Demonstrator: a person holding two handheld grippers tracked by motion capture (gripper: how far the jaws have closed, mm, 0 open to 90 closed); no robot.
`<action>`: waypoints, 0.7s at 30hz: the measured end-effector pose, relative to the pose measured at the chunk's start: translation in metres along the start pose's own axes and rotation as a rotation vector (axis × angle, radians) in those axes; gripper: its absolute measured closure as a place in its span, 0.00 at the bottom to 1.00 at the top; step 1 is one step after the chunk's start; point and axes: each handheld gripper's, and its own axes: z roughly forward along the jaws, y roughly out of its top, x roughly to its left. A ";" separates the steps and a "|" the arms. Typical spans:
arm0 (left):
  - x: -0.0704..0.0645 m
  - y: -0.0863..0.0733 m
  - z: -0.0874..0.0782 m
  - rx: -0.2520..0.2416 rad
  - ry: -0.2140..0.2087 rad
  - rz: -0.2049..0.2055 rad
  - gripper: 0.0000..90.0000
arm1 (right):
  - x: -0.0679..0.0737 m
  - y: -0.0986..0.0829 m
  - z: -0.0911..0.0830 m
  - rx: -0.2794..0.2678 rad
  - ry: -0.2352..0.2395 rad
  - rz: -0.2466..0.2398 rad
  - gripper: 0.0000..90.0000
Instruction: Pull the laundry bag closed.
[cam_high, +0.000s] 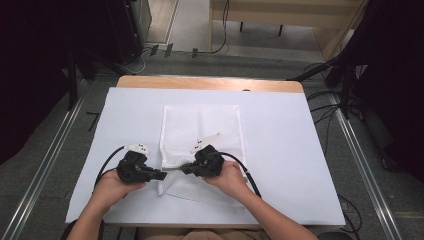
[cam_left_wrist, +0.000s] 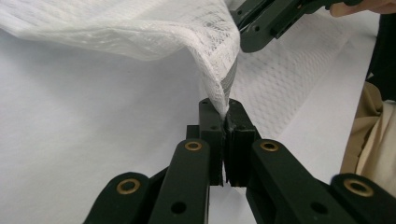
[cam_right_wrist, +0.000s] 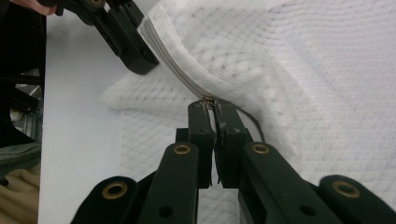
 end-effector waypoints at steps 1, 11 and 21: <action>0.001 -0.001 -0.001 -0.005 -0.005 -0.007 0.99 | 0.000 0.000 0.000 0.000 0.000 0.000 0.98; 0.002 -0.004 -0.005 -0.017 0.008 -0.011 0.98 | -0.007 -0.006 -0.008 -0.008 0.002 0.008 0.98; 0.003 -0.005 -0.007 -0.018 0.006 -0.002 0.98 | -0.007 -0.010 -0.015 -0.007 -0.001 0.006 0.98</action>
